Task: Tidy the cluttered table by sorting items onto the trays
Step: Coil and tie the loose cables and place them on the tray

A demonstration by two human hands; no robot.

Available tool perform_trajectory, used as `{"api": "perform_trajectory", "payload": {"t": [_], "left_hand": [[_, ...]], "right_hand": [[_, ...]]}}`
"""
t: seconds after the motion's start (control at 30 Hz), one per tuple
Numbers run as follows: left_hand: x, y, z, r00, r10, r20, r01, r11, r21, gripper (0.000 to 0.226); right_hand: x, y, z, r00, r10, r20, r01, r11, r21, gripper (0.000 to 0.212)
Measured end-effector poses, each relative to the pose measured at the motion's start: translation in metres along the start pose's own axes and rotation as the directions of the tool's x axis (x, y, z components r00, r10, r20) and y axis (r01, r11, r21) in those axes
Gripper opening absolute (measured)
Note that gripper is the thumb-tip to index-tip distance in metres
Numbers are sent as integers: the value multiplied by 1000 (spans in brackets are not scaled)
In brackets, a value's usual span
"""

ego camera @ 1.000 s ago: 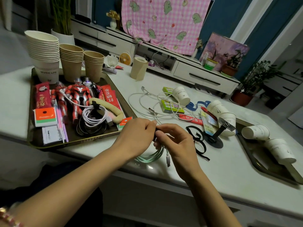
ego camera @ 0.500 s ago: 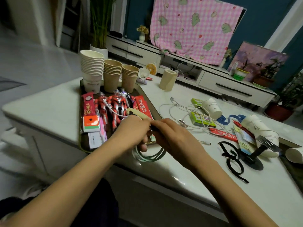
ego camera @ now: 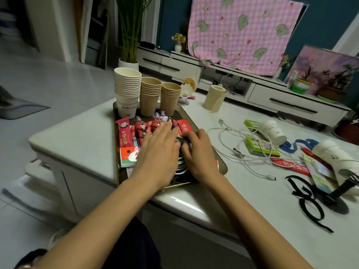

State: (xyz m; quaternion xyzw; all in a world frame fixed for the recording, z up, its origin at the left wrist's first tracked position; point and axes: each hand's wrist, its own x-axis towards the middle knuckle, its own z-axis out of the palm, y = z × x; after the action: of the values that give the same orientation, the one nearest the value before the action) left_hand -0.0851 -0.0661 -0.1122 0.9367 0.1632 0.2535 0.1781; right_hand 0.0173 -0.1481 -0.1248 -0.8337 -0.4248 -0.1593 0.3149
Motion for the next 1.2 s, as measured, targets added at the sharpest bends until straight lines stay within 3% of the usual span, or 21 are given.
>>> {"api": "perform_trajectory", "payload": {"t": [0.07, 0.13, 0.27, 0.37, 0.47, 0.6, 0.67, 0.73, 0.83, 0.93, 1.0, 1.07, 1.2], "left_hand": [[-2, -5, 15, 995, 7, 100, -20, 991, 130, 55], [-4, -12, 25, 987, -16, 159, -12, 984, 180, 63], [-4, -18, 31, 979, -20, 202, -21, 980, 196, 85], [-4, -14, 27, 978, -14, 209, -37, 970, 242, 95], [-7, -5, 20, 990, 12, 141, -46, 970, 240, 90], [-10, 19, 7, 995, 100, -9, -99, 994, 55, 69], [-12, 36, 5, 980, 187, -75, -191, 981, -47, 54], [-14, 50, 7, 962, 242, -126, -258, 958, -128, 41], [-15, 78, 12, 969, 231, -91, -248, 914, -321, 30], [-14, 99, 22, 981, 184, -61, -191, 864, -466, 21], [-14, 108, 29, 991, 133, -33, -131, 843, -522, 21], [-14, 111, 35, 996, 87, 5, -69, 820, -568, 21], [-10, 114, 39, 988, -51, 145, 137, 718, -683, 22]], "right_hand": [[-3, 0, 0, 998, -64, -15, 60, 982, -178, 30], [-5, 2, -1, 992, -127, 14, 127, 963, -238, 35], [-13, 6, 0, 979, -86, 187, 105, 990, -93, 40], [-12, 6, -3, 979, -96, 181, 115, 988, -100, 35], [-16, 6, -13, 987, -93, 128, 82, 993, 89, 37], [-32, 35, -39, 993, 85, -84, -72, 985, 154, 35], [-39, 62, -56, 968, 199, -153, -180, 975, 132, 33], [-42, 89, -72, 945, 285, -162, -284, 958, 31, 33], [-49, 126, -91, 927, 369, -68, -374, 896, -238, 40], [-47, 146, -98, 937, 335, 98, -241, 824, -513, 39], [-44, 151, -101, 946, 296, 129, -159, 775, -612, 29], [-42, 151, -104, 966, 251, 65, -164, 786, -596, 22], [-47, 148, -112, 974, 165, -154, -211, 909, -360, 16]]}}
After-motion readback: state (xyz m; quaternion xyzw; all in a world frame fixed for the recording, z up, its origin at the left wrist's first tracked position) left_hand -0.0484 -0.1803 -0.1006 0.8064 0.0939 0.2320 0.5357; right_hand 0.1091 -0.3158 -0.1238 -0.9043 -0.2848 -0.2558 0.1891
